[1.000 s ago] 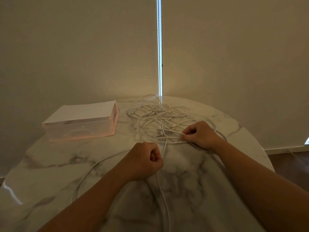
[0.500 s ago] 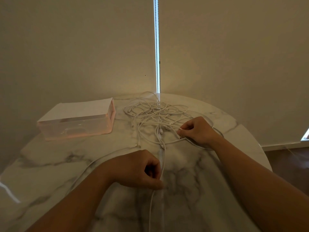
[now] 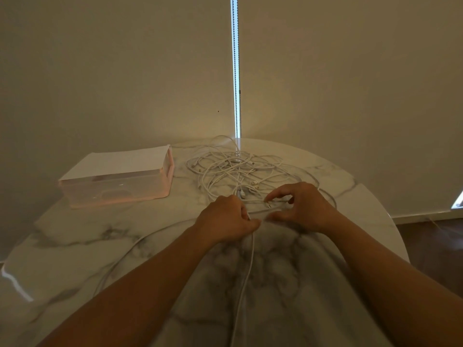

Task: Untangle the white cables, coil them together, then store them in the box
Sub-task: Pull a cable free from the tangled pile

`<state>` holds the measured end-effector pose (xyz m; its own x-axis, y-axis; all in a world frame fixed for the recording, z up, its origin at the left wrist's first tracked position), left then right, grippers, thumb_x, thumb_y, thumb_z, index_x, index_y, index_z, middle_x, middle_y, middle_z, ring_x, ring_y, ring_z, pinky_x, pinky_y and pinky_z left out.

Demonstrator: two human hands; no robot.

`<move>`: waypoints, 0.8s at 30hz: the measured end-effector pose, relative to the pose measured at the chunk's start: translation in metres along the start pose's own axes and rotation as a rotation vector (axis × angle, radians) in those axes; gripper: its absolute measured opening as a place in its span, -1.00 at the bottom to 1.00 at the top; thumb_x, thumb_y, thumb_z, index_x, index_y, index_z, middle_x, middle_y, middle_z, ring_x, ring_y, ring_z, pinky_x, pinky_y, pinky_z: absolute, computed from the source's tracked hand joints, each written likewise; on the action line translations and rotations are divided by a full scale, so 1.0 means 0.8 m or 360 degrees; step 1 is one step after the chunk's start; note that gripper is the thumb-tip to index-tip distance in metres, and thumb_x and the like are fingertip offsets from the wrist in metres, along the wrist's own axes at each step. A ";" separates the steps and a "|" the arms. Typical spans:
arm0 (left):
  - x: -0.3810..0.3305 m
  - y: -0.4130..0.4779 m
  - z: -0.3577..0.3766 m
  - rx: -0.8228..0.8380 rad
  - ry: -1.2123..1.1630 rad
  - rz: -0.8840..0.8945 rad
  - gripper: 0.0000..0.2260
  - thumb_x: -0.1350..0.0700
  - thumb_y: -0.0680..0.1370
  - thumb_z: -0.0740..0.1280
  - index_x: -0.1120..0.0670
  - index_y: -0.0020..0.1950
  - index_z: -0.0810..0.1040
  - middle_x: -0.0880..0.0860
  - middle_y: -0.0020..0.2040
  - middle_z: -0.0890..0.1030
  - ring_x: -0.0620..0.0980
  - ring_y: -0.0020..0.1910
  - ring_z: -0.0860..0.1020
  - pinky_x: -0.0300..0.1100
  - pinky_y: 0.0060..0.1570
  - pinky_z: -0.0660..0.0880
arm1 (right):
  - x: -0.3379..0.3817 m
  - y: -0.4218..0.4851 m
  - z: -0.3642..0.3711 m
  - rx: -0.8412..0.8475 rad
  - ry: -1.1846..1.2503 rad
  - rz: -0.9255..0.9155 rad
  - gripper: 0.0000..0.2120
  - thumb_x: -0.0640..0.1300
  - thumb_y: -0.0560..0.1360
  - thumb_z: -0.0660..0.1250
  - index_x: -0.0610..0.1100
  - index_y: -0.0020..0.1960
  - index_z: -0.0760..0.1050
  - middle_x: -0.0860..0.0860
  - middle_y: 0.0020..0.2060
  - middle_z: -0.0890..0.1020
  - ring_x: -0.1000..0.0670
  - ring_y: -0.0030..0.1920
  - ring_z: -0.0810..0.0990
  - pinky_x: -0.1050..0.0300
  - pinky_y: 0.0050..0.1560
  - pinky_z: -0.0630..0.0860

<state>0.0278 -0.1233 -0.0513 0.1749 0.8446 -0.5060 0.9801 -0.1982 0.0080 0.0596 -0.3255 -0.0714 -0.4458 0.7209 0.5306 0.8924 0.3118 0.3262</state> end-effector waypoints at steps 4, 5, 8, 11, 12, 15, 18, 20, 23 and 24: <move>0.008 -0.001 0.003 -0.0023 -0.0168 -0.0001 -0.86 0.03 0.41 0.43 0.09 -0.25 0.64 -0.12 -0.33 0.61 -0.25 -0.32 0.56 -0.26 -0.22 0.54 | 0.006 -0.009 -0.003 -0.0031 0.0319 0.0023 -0.52 -0.04 0.25 0.64 0.00 0.14 0.64 0.16 0.01 0.69 0.21 0.04 0.62 0.37 -0.07 0.53; 0.010 -0.002 0.002 -0.0045 -0.0209 0.0007 -0.88 0.06 0.41 0.43 0.10 -0.26 0.64 -0.16 -0.36 0.59 -0.30 -0.36 0.54 -0.38 -0.29 0.46 | 0.006 -0.010 -0.003 -0.0035 0.0397 0.0043 -0.51 -0.05 0.24 0.64 -0.01 0.15 0.64 0.15 0.00 0.69 0.22 0.04 0.62 0.33 -0.06 0.55; 0.017 -0.009 -0.001 -0.0119 -0.0300 0.0049 -0.88 0.10 0.44 0.44 0.07 -0.29 0.63 -0.16 -0.40 0.57 -0.33 -0.41 0.50 -0.49 -0.39 0.33 | 0.005 -0.012 0.000 -0.0030 0.0448 0.0082 -0.51 -0.07 0.24 0.65 -0.02 0.14 0.64 0.15 -0.01 0.69 0.27 0.04 0.61 0.34 -0.06 0.55; 0.026 -0.013 -0.005 -0.0149 -0.0351 0.0047 -0.88 0.07 0.46 0.44 0.02 -0.28 0.62 -0.08 -0.36 0.61 -0.26 -0.41 0.50 -0.43 -0.38 0.36 | 0.004 -0.010 0.007 -0.0025 0.0359 0.0076 -0.53 -0.05 0.23 0.65 -0.02 0.12 0.65 0.17 -0.01 0.68 0.31 0.02 0.59 0.43 -0.09 0.49; 0.029 -0.014 -0.006 -0.0152 -0.0364 0.0045 -0.88 0.06 0.46 0.44 0.01 -0.28 0.62 -0.09 -0.37 0.60 -0.25 -0.41 0.49 -0.40 -0.36 0.36 | 0.005 -0.009 0.009 -0.0028 0.0323 0.0062 -0.53 -0.04 0.23 0.65 -0.02 0.11 0.66 0.16 -0.01 0.68 0.30 0.01 0.60 0.45 -0.09 0.48; 0.033 -0.017 -0.009 -0.0132 -0.0380 0.0071 -0.86 0.08 0.45 0.45 -0.02 -0.31 0.60 -0.09 -0.40 0.60 -0.20 -0.40 0.51 -0.29 -0.30 0.42 | 0.005 -0.007 0.013 -0.0054 0.0224 0.0015 -0.58 -0.04 0.23 0.65 -0.02 0.07 0.68 0.13 -0.04 0.67 0.20 -0.01 0.61 0.46 -0.07 0.45; 0.032 -0.023 -0.013 -0.0022 -0.0419 0.0121 -0.87 0.12 0.47 0.44 0.01 -0.28 0.61 -0.05 -0.39 0.63 -0.18 -0.40 0.55 -0.25 -0.29 0.47 | 0.001 -0.004 0.019 -0.0128 0.0132 -0.0081 -0.71 -0.12 0.26 0.63 -0.03 -0.04 0.70 0.06 -0.13 0.67 0.12 -0.12 0.60 0.44 -0.13 0.43; 0.030 -0.028 -0.017 0.0022 -0.0467 0.0168 -0.87 0.15 0.48 0.43 0.05 -0.27 0.61 -0.04 -0.40 0.62 -0.18 -0.41 0.54 -0.28 -0.29 0.45 | -0.001 0.000 0.025 -0.0163 0.0062 -0.0145 -0.82 -0.18 0.28 0.61 -0.05 -0.13 0.72 0.04 -0.19 0.66 0.10 -0.20 0.59 0.34 -0.18 0.46; 0.029 -0.035 -0.023 0.0055 -0.0550 0.0225 -0.89 0.18 0.49 0.43 0.10 -0.25 0.61 -0.02 -0.40 0.62 -0.16 -0.40 0.55 -0.28 -0.29 0.45 | 0.004 0.008 0.028 -0.0170 -0.0087 -0.0145 -0.93 -0.13 0.36 0.55 -0.03 -0.15 0.72 0.05 -0.21 0.61 0.07 -0.21 0.55 0.12 -0.17 0.52; 0.028 -0.038 -0.024 0.0074 -0.0572 0.0249 -0.89 0.18 0.49 0.43 0.11 -0.23 0.61 0.00 -0.40 0.62 -0.15 -0.40 0.55 -0.27 -0.29 0.46 | 0.005 0.010 0.027 -0.0167 -0.0150 -0.0144 -0.94 -0.11 0.40 0.53 -0.03 -0.13 0.72 0.03 -0.20 0.61 0.03 -0.18 0.56 0.07 -0.14 0.52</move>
<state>0.0040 -0.0890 -0.0464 0.2701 0.5761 -0.7715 0.9374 -0.3403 0.0740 0.0665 -0.3065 -0.0832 -0.5110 0.7492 0.4213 0.8346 0.3151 0.4518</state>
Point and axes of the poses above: each hand's wrist, its own y-axis towards the middle knuckle, its own z-axis out of the palm, x = y × z, the point moved 1 cm from there along y, towards the middle knuckle
